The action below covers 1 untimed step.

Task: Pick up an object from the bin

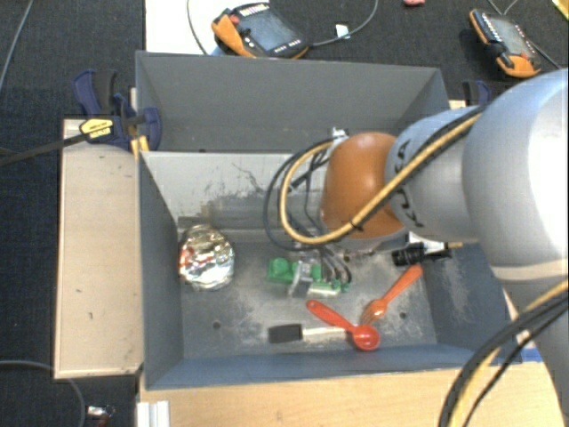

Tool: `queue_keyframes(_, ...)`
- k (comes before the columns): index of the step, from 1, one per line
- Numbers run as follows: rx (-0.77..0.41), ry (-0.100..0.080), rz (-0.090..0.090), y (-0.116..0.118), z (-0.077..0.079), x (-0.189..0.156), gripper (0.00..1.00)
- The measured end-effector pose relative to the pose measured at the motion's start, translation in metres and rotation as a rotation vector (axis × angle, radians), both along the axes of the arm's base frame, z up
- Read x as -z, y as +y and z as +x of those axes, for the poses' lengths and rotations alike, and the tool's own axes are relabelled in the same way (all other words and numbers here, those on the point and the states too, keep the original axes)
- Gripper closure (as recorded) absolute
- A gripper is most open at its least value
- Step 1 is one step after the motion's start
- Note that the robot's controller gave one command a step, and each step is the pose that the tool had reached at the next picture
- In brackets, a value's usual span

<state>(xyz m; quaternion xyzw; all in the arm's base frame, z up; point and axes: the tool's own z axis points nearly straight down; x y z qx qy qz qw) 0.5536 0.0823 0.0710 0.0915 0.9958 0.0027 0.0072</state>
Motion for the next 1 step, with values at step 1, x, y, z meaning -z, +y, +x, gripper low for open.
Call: queue_keyframes(1, 0.001, 0.001, 0.0, -0.0003, -0.0007, -0.0194, 1.0)
